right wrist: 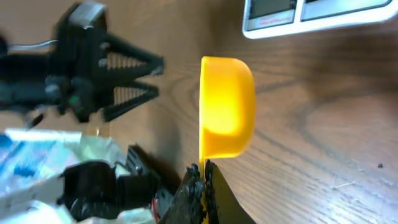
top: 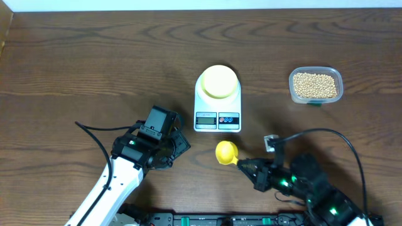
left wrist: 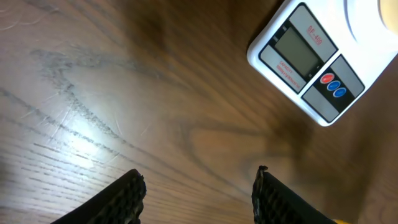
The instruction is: Scoop item into bowl and weigh 50g on scale
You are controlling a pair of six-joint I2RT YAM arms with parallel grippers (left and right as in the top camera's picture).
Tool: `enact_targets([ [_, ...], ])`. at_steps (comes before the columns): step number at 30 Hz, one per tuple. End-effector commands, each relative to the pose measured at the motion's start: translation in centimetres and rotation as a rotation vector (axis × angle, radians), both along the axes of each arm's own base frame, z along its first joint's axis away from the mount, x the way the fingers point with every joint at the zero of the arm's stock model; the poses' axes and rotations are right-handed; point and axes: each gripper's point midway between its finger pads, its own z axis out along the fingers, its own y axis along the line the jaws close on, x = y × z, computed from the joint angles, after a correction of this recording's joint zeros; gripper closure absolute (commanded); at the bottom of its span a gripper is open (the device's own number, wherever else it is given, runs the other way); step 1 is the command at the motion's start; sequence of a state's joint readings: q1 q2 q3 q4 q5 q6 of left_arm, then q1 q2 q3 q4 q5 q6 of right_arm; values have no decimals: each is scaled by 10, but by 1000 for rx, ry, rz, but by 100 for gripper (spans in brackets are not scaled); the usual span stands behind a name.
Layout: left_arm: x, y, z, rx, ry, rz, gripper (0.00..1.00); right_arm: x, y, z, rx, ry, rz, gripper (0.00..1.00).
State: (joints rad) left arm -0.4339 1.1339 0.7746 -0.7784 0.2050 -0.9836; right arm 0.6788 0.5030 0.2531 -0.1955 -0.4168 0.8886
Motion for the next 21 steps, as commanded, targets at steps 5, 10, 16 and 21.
enact_targets([
  [5,-1,2,-3,17,1,0,42,2,-7,17,-29,-182,16,99],
  [10,-1,2,-3,17,2,0,42,13,-14,22,-49,-203,-53,99],
  [16,-1,2,-3,17,3,0,42,16,-62,27,-322,-165,-197,99],
  [21,-1,2,-3,17,0,0,42,12,-104,60,-474,-199,-313,99],
])
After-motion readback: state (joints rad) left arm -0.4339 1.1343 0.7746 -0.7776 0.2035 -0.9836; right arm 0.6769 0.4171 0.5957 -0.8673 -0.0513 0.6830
